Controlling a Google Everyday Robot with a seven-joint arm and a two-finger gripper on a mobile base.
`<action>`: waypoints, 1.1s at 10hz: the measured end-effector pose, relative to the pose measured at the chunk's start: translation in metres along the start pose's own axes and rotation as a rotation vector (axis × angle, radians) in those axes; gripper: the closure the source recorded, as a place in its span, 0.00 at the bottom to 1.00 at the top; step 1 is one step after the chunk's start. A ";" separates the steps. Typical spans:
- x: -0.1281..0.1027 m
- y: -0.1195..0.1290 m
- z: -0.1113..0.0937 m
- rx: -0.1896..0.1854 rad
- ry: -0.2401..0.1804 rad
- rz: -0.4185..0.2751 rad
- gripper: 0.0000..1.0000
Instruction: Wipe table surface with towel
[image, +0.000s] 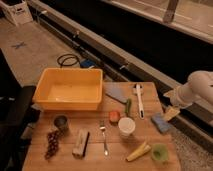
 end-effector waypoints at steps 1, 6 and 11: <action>0.000 0.000 0.000 0.000 0.000 -0.001 0.20; -0.001 0.000 0.000 0.000 0.000 -0.001 0.20; -0.036 -0.001 -0.013 0.083 0.037 -0.123 0.20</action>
